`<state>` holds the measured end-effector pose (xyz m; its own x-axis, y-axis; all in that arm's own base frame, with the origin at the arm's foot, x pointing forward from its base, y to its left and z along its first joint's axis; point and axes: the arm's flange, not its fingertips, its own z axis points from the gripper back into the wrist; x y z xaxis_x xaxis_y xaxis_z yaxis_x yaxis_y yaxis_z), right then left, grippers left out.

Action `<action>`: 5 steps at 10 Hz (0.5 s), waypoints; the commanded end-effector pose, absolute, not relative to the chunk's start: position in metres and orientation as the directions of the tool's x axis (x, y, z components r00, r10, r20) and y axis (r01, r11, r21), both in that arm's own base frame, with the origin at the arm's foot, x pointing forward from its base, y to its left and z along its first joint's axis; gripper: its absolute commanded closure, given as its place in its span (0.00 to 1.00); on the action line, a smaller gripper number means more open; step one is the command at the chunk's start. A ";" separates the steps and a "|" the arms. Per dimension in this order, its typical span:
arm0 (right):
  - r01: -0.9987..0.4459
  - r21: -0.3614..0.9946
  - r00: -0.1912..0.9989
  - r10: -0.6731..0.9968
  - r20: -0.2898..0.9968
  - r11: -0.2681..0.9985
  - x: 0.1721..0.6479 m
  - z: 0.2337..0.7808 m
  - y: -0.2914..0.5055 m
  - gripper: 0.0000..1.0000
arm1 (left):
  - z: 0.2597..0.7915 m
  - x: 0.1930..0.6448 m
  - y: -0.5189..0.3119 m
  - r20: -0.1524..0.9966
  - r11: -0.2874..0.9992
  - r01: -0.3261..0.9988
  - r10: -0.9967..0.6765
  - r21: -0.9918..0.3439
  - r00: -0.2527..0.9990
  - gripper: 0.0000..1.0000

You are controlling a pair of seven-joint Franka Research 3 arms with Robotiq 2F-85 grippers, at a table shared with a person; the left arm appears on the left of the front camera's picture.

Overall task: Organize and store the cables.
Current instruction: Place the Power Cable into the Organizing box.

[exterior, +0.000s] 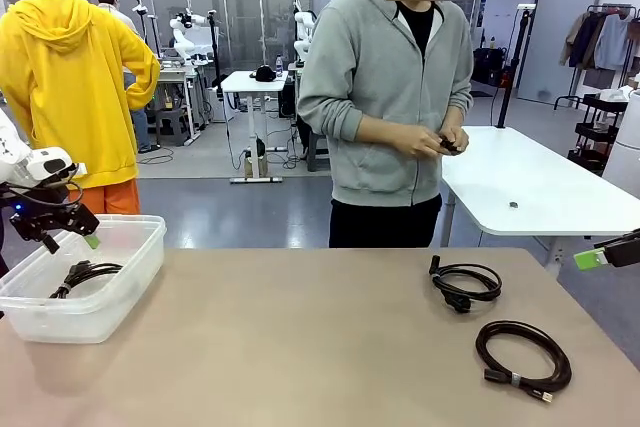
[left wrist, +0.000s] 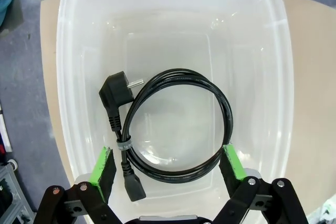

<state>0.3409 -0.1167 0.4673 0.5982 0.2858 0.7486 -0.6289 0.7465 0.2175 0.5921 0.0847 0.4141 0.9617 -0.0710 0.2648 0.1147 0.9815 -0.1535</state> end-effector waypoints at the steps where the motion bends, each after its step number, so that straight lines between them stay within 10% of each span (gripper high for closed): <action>1: -0.644 0.212 0.581 0.290 0.760 0.736 0.342 0.467 -0.118 0.00 | 0.410 0.593 0.088 0.261 0.981 0.117 -0.074 -0.152 0.962 0.00; 5: -0.644 0.212 0.581 0.290 0.760 0.736 0.342 0.467 -0.118 0.00 | 0.410 0.593 0.088 0.261 0.981 0.117 -0.074 -0.152 0.962 0.00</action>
<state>0.3409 -0.1167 0.4673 0.5982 0.2857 0.7487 -0.6289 0.7465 0.2176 0.5925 0.0851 0.4105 0.9633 -0.0703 0.2592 0.1132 0.9815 -0.1547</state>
